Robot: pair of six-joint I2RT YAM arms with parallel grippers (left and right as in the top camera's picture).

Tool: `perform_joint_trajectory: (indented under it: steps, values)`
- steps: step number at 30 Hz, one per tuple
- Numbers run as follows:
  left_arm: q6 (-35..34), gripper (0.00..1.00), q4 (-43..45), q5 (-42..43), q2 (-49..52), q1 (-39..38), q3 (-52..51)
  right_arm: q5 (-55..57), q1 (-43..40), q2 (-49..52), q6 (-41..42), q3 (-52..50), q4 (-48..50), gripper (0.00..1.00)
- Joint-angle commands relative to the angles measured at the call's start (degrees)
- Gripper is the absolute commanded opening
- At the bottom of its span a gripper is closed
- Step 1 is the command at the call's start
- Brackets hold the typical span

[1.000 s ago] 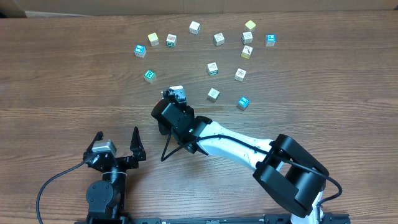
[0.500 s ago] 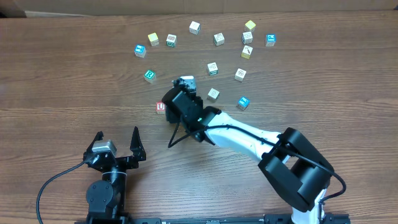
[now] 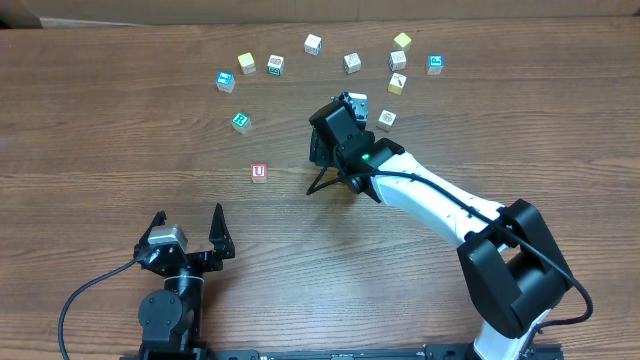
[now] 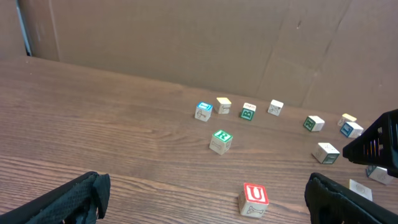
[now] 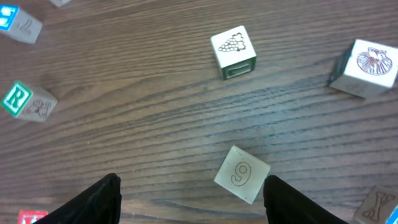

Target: Form a horizontal line

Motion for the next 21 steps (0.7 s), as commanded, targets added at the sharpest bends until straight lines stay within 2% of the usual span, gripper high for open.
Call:
perform_joint_trajectory:
  steps: [1, 7, 16, 21]
  values:
    - [1.27, 1.0, 0.02, 0.48, -0.55, 0.35, -0.22, 3.56, 0.11, -1.11, 2.49, -0.48, -0.33, 0.71]
    - [1.29, 1.0, 0.02, 0.48, -0.55, 0.35, -0.22, 7.48, 0.02, -1.05, 6.01, -2.54, 0.02, 0.73]
    - [1.29, 1.0, 0.02, 0.46, -0.55, 0.35, -0.22, 8.02, -0.46, -1.01, 5.97, -2.58, 0.13, 0.79]
    - [1.27, 0.99, 0.02, 0.48, -0.55, 0.35, -0.22, 8.04, -3.34, -1.01, 7.13, -2.58, -2.78, 0.84]
